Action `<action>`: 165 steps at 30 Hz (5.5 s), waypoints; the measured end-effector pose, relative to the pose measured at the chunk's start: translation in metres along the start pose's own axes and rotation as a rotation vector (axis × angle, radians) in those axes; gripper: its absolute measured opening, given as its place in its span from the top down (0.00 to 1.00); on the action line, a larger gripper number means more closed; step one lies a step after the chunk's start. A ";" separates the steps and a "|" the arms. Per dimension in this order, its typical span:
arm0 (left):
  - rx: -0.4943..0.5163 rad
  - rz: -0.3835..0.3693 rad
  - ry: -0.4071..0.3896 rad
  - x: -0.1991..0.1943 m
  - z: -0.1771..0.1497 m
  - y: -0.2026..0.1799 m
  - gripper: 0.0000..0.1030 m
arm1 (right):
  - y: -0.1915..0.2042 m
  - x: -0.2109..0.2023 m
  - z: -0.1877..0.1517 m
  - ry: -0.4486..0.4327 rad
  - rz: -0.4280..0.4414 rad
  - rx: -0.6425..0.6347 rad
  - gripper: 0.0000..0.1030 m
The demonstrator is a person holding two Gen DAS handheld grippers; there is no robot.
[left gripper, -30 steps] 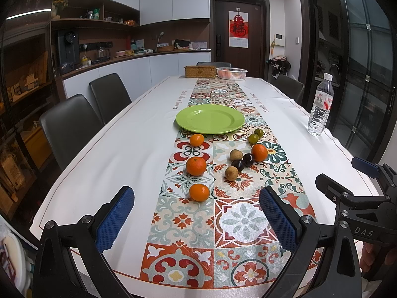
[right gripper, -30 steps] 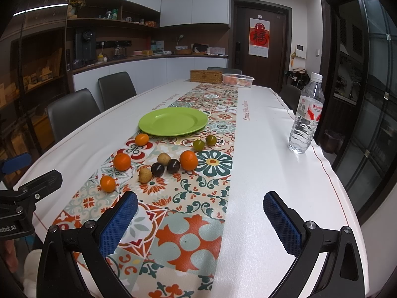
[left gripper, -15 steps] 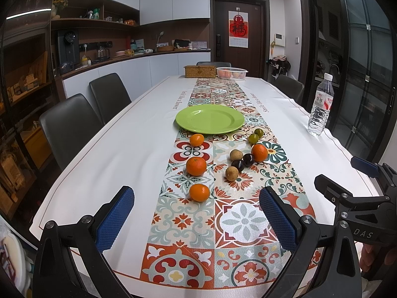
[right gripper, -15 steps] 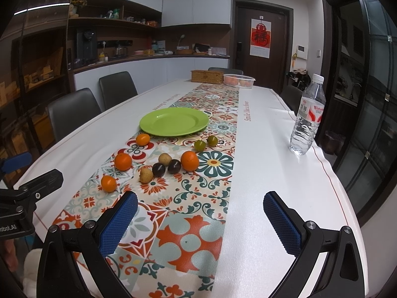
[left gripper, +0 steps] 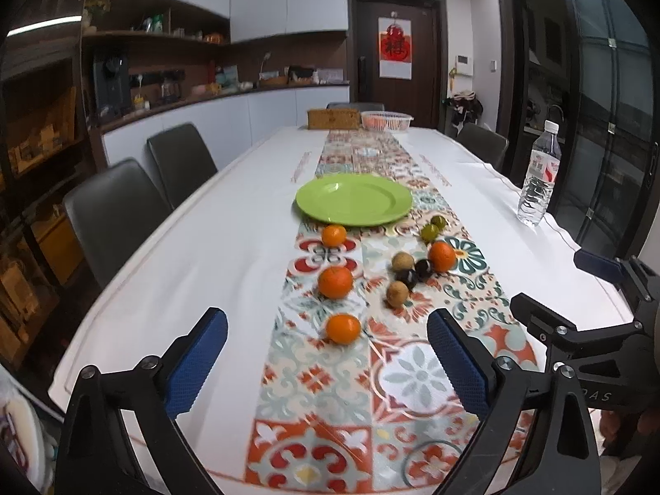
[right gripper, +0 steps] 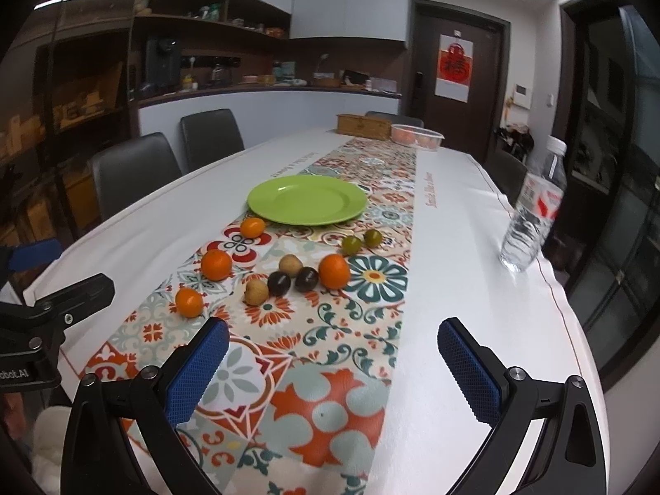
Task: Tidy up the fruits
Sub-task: 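Grasp a small orange with the left tool while the right tool grasps a brown kiwi, then carry the orange with the left tool while the right tool carries the kiwi over the green plate, then open the left tool onto the plate while the right tool releases the kiwi there, then move both tools back toward the remaining fruits on the runner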
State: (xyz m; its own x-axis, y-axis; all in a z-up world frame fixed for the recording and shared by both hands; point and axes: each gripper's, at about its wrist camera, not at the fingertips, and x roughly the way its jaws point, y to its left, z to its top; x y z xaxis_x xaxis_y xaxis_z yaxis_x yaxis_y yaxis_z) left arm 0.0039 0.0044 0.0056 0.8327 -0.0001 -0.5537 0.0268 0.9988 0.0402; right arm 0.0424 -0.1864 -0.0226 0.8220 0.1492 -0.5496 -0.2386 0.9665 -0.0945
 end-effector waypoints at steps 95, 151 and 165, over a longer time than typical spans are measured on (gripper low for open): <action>0.074 -0.181 0.071 0.108 0.062 0.006 0.66 | 0.029 0.112 0.062 0.121 0.218 -0.153 0.73; 0.095 -0.141 0.105 0.170 0.130 0.014 0.32 | -0.025 0.185 0.131 0.164 0.189 -0.033 0.50; 0.103 -0.126 -0.014 0.086 0.110 -0.001 0.27 | -0.022 0.093 0.113 0.047 0.176 -0.060 0.42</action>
State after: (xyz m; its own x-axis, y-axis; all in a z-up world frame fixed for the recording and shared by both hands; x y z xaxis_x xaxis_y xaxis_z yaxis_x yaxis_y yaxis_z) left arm 0.1367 -0.0022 0.0495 0.8269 -0.1261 -0.5480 0.1872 0.9807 0.0569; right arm 0.1829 -0.1702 0.0221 0.7403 0.3037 -0.5997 -0.4081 0.9120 -0.0419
